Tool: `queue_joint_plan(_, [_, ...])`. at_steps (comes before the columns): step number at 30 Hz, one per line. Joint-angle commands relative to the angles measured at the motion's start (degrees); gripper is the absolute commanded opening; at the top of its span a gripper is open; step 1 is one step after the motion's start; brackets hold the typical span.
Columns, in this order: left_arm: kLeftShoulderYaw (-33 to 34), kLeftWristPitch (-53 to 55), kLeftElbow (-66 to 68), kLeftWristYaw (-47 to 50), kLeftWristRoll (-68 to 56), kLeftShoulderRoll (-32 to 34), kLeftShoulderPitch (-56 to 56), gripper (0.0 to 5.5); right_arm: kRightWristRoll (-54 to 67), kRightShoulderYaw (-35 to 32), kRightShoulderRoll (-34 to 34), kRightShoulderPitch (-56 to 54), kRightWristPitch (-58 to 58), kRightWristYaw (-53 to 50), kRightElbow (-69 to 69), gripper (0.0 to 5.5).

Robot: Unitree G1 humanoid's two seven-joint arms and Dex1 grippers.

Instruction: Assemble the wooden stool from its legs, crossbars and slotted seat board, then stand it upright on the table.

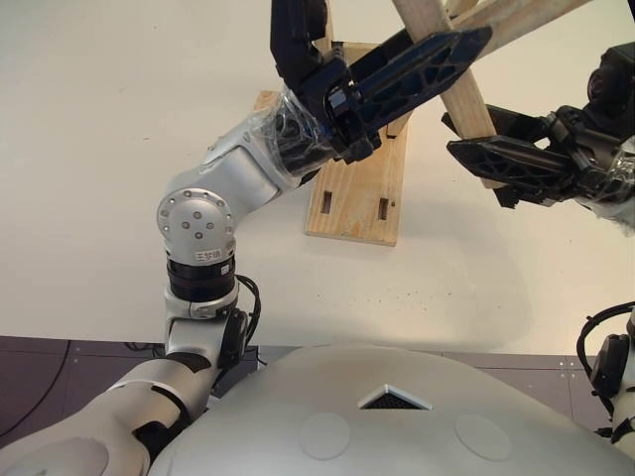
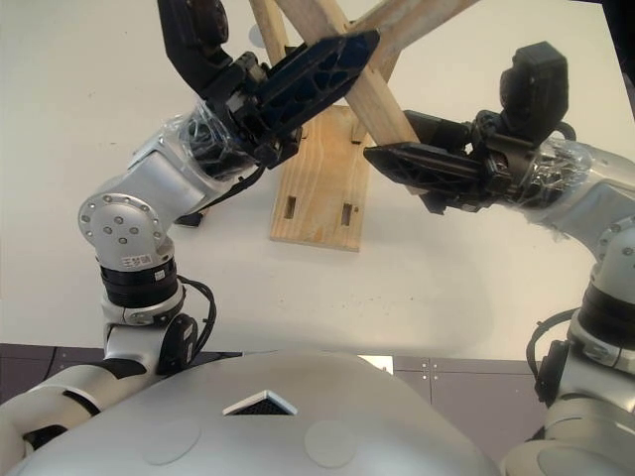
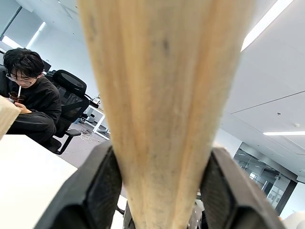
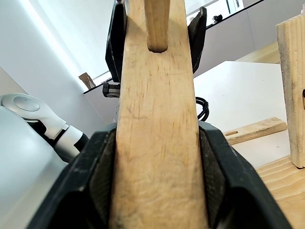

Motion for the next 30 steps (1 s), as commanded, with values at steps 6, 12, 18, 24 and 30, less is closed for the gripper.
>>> queue_joint_plan(6, [1.3, -4.0, 0.4, -3.5, 5.3, 1.6, 0.1, 2.05, -2.0, 2.1, 1.0, -0.2, -0.2, -1.8, 0.6, 2.99])
queue_joint_plan(12, [0.3, -10.2, 2.0, -12.5, 17.9, 9.4, 4.5, 2.05, -16.2, 2.8, -2.8, 0.5, -6.7, 2.7, 4.2, 3.98])
queue_joint_plan(18, [4.3, -18.7, 6.7, -23.1, 25.6, 16.7, 11.0, 2.05, -26.4, 4.1, -3.9, 3.4, -12.0, 7.0, 11.4, 3.98])
queue_joint_plan(24, [4.7, -23.2, 10.4, -29.7, 30.3, 20.4, 14.7, 2.05, -29.5, 4.3, -3.0, 3.5, -13.0, 8.9, 13.7, 3.98])
queue_joint_plan(30, [2.0, -29.2, 13.8, -33.4, 37.0, 20.7, 16.6, 2.05, -31.1, 4.9, -2.6, 2.9, -13.3, 10.2, 14.7, 3.98])
